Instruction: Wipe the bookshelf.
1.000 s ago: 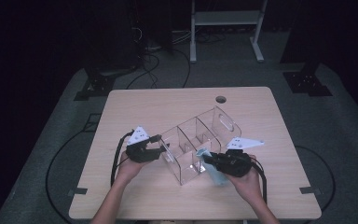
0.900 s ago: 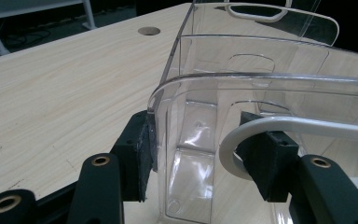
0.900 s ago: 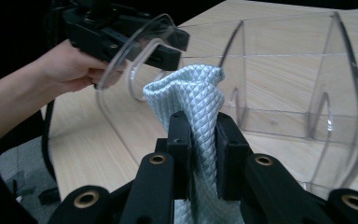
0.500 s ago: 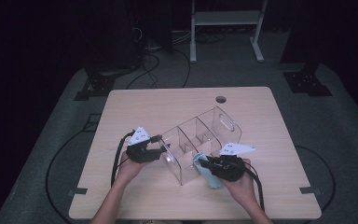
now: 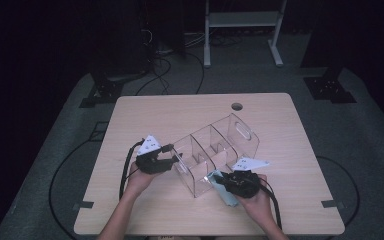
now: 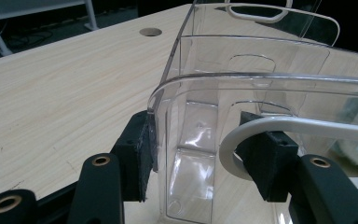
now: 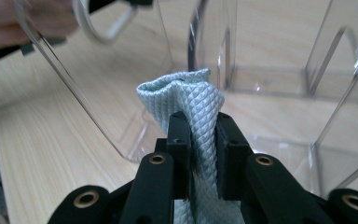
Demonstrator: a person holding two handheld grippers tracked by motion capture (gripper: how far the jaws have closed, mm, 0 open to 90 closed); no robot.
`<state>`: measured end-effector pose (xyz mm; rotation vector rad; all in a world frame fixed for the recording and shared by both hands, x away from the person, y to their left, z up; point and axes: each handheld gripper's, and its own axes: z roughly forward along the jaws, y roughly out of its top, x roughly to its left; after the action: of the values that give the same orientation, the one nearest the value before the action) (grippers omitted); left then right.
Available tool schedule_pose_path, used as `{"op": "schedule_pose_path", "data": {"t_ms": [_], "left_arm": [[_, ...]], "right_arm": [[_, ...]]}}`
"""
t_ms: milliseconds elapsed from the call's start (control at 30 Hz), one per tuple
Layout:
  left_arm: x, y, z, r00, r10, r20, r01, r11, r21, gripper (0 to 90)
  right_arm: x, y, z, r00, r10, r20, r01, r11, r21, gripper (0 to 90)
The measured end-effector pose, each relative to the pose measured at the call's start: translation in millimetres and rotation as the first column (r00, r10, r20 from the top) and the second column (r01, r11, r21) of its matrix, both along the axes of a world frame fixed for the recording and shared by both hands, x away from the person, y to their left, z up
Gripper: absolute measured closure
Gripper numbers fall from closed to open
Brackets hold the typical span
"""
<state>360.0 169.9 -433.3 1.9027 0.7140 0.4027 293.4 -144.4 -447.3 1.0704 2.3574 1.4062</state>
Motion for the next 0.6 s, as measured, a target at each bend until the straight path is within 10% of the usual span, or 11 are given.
{"op": "schedule_pose_path", "data": {"t_ms": [433,600], "left_arm": [[0.7,-0.1,-0.5,0.9999,0.011,0.000,-0.011,0.9999,-0.004,46.7],[1.3,0.1,-0.5,0.9999,0.011,0.002,-0.011,0.9999,-0.003,46.8]], "right_arm": [[7.2,1.7,-35.2,0.9948,0.001,-0.102,-0.004,1.000,-0.028,78.1],[2.4,0.0,-14.4,0.9992,-0.004,-0.040,0.004,1.000,0.010,78.1]]}}
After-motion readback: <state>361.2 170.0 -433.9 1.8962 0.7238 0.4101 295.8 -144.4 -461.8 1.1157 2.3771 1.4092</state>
